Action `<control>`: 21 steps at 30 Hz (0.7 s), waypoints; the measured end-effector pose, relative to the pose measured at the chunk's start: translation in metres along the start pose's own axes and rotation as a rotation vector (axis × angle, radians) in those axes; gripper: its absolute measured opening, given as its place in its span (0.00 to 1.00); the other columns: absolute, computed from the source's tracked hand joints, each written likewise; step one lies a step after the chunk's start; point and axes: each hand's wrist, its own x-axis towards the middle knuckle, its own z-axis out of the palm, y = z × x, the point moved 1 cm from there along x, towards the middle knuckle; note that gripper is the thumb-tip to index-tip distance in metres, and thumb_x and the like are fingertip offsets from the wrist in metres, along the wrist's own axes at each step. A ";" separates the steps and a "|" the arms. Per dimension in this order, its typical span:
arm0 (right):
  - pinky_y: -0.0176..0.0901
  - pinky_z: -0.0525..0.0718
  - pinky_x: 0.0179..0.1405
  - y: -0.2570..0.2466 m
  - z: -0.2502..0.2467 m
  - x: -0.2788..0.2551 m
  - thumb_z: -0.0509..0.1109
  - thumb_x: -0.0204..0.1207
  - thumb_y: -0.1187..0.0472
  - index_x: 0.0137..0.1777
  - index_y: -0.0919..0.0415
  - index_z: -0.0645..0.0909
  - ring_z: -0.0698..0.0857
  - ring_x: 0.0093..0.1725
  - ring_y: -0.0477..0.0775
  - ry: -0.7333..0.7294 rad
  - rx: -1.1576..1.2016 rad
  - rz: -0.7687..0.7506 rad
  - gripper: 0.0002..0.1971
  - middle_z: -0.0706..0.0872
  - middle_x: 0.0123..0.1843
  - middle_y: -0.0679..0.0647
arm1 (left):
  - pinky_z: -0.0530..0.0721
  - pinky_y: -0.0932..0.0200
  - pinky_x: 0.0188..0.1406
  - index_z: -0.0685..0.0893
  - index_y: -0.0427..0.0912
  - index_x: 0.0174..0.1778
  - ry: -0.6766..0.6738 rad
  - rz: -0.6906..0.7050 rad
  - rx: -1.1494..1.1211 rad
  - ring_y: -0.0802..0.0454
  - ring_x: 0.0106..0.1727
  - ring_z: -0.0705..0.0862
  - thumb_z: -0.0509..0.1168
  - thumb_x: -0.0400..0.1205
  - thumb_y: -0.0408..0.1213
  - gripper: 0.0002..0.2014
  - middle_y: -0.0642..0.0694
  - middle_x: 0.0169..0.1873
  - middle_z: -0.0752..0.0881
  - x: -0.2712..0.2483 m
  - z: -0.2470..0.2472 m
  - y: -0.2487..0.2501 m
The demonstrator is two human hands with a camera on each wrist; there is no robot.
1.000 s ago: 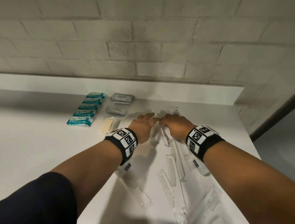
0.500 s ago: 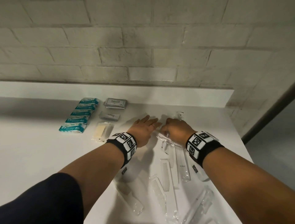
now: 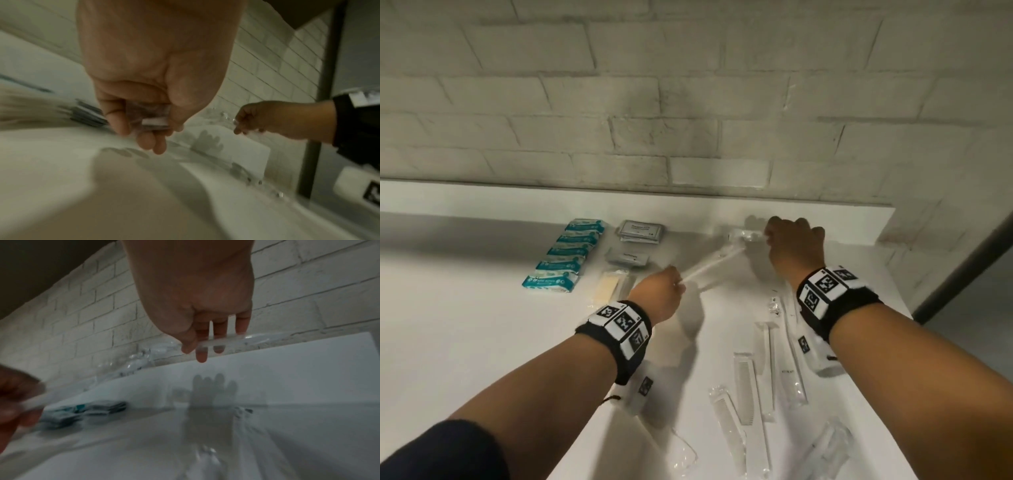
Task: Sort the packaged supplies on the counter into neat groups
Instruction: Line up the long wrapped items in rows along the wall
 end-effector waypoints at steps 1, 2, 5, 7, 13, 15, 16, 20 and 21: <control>0.55 0.71 0.59 -0.003 -0.005 0.003 0.61 0.77 0.64 0.60 0.52 0.76 0.79 0.61 0.60 -0.012 0.051 0.039 0.13 0.86 0.57 0.53 | 0.84 0.53 0.52 0.79 0.38 0.58 -0.035 -0.077 -0.073 0.44 0.52 0.87 0.58 0.85 0.42 0.12 0.42 0.51 0.88 -0.001 -0.001 0.001; 0.53 0.73 0.59 -0.009 -0.006 0.005 0.61 0.79 0.60 0.61 0.53 0.76 0.80 0.61 0.61 -0.057 0.136 0.070 0.12 0.85 0.59 0.55 | 0.87 0.50 0.52 0.80 0.36 0.58 -0.069 -0.150 -0.163 0.43 0.51 0.89 0.59 0.84 0.43 0.14 0.39 0.50 0.89 -0.002 -0.001 0.002; 0.48 0.76 0.61 -0.029 -0.008 -0.005 0.64 0.81 0.51 0.69 0.59 0.75 0.80 0.66 0.62 -0.251 0.339 0.049 0.20 0.82 0.68 0.57 | 0.90 0.47 0.48 0.78 0.32 0.63 -0.165 -0.276 -0.322 0.40 0.47 0.91 0.61 0.84 0.46 0.20 0.35 0.50 0.89 -0.005 0.000 0.010; 0.45 0.76 0.63 -0.039 -0.002 -0.015 0.64 0.82 0.53 0.72 0.65 0.73 0.78 0.68 0.62 -0.365 0.288 -0.017 0.23 0.79 0.70 0.57 | 0.88 0.50 0.54 0.72 0.36 0.71 -0.163 -0.245 -0.213 0.42 0.54 0.89 0.62 0.83 0.47 0.24 0.37 0.56 0.88 -0.004 0.001 0.008; 0.44 0.71 0.70 -0.043 0.006 -0.030 0.61 0.84 0.58 0.74 0.63 0.75 0.76 0.72 0.59 -0.539 0.075 -0.131 0.20 0.77 0.74 0.59 | 0.69 0.51 0.75 0.61 0.48 0.82 -0.167 -0.021 0.019 0.42 0.75 0.72 0.62 0.81 0.49 0.33 0.40 0.77 0.68 -0.006 0.007 0.004; 0.45 0.68 0.74 -0.046 0.006 -0.037 0.61 0.84 0.56 0.78 0.59 0.71 0.73 0.75 0.58 -0.568 0.046 -0.183 0.23 0.74 0.77 0.57 | 0.68 0.46 0.76 0.58 0.49 0.83 -0.173 -0.004 0.055 0.39 0.77 0.69 0.61 0.82 0.51 0.34 0.38 0.79 0.65 -0.006 0.012 0.009; 0.46 0.68 0.75 -0.048 0.007 -0.041 0.61 0.84 0.54 0.79 0.58 0.69 0.72 0.76 0.58 -0.593 0.028 -0.209 0.24 0.72 0.78 0.56 | 0.68 0.45 0.77 0.56 0.50 0.83 -0.174 -0.001 0.076 0.38 0.78 0.67 0.60 0.82 0.51 0.34 0.38 0.80 0.63 -0.004 0.014 0.012; 0.48 0.68 0.76 -0.056 0.013 -0.051 0.62 0.83 0.52 0.83 0.56 0.60 0.70 0.78 0.58 -0.677 -0.039 -0.266 0.30 0.68 0.81 0.55 | 0.67 0.42 0.76 0.51 0.50 0.84 -0.227 0.006 0.135 0.35 0.80 0.62 0.58 0.82 0.56 0.37 0.42 0.83 0.53 0.007 0.019 0.028; 0.47 0.68 0.76 -0.057 0.012 -0.052 0.63 0.83 0.52 0.84 0.56 0.57 0.70 0.78 0.58 -0.675 -0.049 -0.276 0.32 0.67 0.82 0.55 | 0.68 0.42 0.76 0.53 0.48 0.83 -0.236 0.005 0.159 0.35 0.79 0.63 0.59 0.81 0.57 0.37 0.43 0.83 0.54 0.010 0.019 0.032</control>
